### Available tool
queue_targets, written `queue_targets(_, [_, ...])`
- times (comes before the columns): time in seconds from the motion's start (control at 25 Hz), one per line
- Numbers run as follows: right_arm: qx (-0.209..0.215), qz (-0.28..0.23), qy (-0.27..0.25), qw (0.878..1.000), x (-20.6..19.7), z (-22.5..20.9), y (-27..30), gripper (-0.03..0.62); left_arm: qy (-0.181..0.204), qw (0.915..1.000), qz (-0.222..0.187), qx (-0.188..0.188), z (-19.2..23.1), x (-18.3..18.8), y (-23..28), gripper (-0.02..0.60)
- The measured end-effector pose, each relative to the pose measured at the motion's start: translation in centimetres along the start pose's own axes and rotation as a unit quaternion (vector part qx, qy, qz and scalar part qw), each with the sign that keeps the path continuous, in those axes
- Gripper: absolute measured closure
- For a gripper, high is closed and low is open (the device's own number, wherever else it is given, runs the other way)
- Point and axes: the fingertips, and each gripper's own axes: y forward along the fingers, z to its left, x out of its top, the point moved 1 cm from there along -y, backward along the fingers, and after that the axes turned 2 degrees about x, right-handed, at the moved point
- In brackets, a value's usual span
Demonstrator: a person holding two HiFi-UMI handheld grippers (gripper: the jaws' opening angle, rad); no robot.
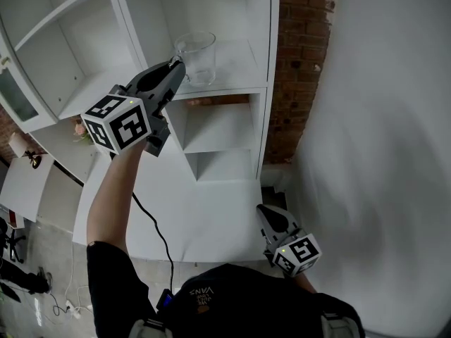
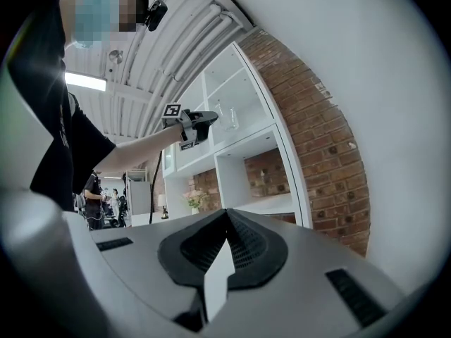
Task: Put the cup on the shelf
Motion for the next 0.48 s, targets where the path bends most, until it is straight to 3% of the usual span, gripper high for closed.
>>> queue_targets(0.48, [-0.010,-0.006,-0.001,1.000,0.1,-0.8,-0.3,0.595,-0.012,0.9990,0.034,0.026,2.2,-1.7,1.8,0.545])
